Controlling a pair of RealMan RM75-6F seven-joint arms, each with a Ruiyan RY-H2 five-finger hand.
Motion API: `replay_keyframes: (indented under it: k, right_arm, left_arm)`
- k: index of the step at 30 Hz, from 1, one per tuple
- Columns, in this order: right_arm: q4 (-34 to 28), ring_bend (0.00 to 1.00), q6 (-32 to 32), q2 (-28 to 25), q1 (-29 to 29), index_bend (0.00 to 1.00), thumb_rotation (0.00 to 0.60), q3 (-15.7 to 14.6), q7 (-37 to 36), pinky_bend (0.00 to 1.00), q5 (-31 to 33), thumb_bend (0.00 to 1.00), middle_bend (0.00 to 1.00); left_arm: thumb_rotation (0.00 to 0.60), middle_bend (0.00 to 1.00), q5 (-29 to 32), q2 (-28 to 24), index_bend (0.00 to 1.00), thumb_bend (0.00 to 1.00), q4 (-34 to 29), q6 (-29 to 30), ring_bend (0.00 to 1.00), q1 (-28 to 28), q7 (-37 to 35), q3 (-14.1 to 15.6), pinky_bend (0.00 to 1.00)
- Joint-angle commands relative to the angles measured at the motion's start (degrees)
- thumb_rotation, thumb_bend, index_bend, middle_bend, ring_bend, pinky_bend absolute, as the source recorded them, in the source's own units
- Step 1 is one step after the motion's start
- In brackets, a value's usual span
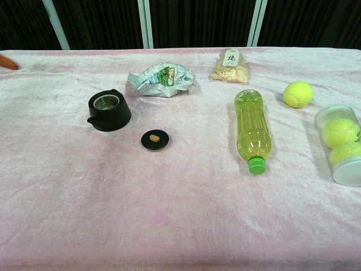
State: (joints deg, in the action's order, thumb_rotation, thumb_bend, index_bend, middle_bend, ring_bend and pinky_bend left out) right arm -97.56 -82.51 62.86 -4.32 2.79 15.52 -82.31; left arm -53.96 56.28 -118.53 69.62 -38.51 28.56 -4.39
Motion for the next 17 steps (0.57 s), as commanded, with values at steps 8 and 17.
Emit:
replay_keyframes:
  k: [8,17]
  right_arm:
    - [0.27,0.25,-0.33,0.24,0.01,0.19,0.600,0.08,-0.10,0.21,-0.27,0.04,0.10]
    - [0.14,0.25,-0.23,0.59,-0.14,0.19,0.600,0.28,-0.06,0.21,-0.11,0.04,0.10]
  left_arm:
    - [0.600,0.07,-25.72,-2.18,0.21,0.07,11.64,15.05,0.00,19.96,-21.28,13.82,0.00]
    - [0.600,0.06,-31.18,-0.71,0.20,0.07,18.78,17.36,0.00,22.59,-28.34,13.50,0.00]
